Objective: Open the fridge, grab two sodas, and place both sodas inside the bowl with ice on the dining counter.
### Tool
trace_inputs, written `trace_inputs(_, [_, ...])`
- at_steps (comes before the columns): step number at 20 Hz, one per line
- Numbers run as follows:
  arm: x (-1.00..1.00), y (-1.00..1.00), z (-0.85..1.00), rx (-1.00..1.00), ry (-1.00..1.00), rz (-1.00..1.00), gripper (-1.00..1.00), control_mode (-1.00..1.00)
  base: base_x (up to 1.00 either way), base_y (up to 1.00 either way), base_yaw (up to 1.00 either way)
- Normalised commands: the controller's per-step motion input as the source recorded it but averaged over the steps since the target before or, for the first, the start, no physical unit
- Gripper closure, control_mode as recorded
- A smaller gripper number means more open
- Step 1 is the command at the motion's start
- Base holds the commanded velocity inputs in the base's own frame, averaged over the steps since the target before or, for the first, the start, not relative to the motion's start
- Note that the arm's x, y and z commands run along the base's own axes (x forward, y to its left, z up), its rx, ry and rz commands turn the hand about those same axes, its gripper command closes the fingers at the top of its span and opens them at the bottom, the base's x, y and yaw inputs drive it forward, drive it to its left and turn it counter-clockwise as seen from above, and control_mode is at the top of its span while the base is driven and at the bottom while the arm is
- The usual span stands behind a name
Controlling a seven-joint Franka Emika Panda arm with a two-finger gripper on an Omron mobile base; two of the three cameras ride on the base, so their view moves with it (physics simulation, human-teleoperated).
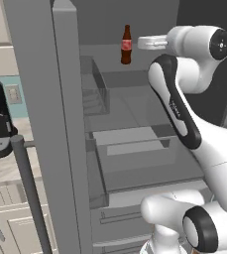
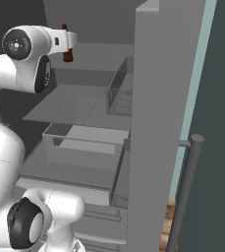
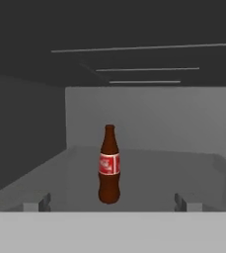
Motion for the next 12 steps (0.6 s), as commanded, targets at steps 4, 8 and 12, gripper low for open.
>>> trace_inputs(4, [0.34,0.00,0.00,0.00,0.00,0.00,-1.00,-1.00,0.00,0.00,0.00])
trace_inputs(8, [0.42,0.00,0.00,0.01,0.00,0.00,-1.00,-1.00,0.00,0.00,0.00])
trace_inputs(12, [0.37,0.03,-0.05,0.00,0.00,0.00,-1.00,-1.00,0.00,0.00,0.00])
